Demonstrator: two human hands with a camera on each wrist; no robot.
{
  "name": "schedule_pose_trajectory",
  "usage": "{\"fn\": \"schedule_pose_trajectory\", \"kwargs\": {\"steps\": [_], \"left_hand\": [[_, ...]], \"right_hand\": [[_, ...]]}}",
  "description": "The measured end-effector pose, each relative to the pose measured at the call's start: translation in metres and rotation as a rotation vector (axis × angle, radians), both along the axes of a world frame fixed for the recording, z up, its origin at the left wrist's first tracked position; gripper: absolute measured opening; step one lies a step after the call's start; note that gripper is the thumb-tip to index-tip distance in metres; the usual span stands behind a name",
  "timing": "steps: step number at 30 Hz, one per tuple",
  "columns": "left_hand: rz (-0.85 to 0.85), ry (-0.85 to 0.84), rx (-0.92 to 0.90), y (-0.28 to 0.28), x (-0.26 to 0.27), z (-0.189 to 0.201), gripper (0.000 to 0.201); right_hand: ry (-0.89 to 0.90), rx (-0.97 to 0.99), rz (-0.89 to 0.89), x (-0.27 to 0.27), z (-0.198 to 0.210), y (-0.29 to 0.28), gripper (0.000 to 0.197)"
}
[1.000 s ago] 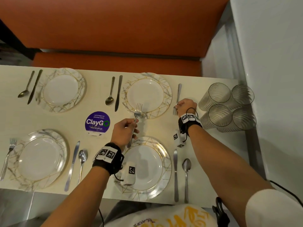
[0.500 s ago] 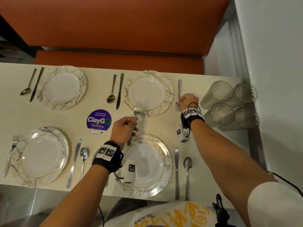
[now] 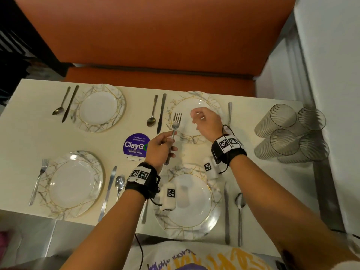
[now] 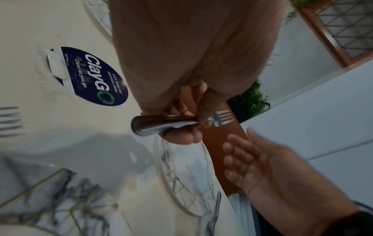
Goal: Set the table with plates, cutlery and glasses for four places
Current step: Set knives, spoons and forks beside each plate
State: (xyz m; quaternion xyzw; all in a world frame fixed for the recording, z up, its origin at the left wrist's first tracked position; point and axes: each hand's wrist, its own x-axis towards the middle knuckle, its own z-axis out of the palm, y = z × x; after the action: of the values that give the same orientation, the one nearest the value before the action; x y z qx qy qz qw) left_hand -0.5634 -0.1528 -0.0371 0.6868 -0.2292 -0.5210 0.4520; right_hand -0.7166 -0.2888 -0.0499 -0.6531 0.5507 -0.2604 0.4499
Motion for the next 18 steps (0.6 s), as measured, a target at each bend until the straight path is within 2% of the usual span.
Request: {"fn": "schedule_pose_trajectory", "kwargs": {"steps": [2, 4, 6, 8, 10, 12, 15, 18], "left_hand": [[-0.030, 0.013, -0.015, 0.001, 0.014, 0.001, 0.031], [-0.070, 0.039, -0.021, 0.002, 0.033, 0.001, 0.029], [-0.087, 0.075, -0.024, 0.005, 0.059, 0.001, 0.025], [-0.074, 0.102, -0.016, 0.010, 0.093, 0.000, 0.022], [-0.034, 0.108, -0.031, 0.013, 0.133, 0.000, 0.024], [0.045, 0.103, -0.052, 0.012, 0.178, 0.001, 0.030], [0.206, 0.143, -0.085, 0.000, 0.238, 0.001, 0.038], [0.269, 0.172, -0.126, -0.016, 0.273, 0.002, 0.038]], "right_hand": [[-0.004, 0.063, 0.116, 0.031, 0.012, 0.008, 0.024], [0.052, -0.005, 0.176, 0.057, 0.018, 0.011, 0.018], [0.067, -0.037, 0.156, 0.078, 0.019, 0.008, 0.009], [0.041, -0.013, 0.058, 0.097, 0.018, 0.008, 0.008], [-0.017, 0.040, -0.061, 0.116, 0.014, 0.012, 0.015], [-0.085, 0.136, -0.106, 0.140, 0.009, 0.024, 0.020], [-0.155, 0.199, 0.001, 0.183, 0.000, 0.051, 0.031], [-0.056, 0.078, 0.146, 0.225, -0.005, 0.068, 0.024]]}}
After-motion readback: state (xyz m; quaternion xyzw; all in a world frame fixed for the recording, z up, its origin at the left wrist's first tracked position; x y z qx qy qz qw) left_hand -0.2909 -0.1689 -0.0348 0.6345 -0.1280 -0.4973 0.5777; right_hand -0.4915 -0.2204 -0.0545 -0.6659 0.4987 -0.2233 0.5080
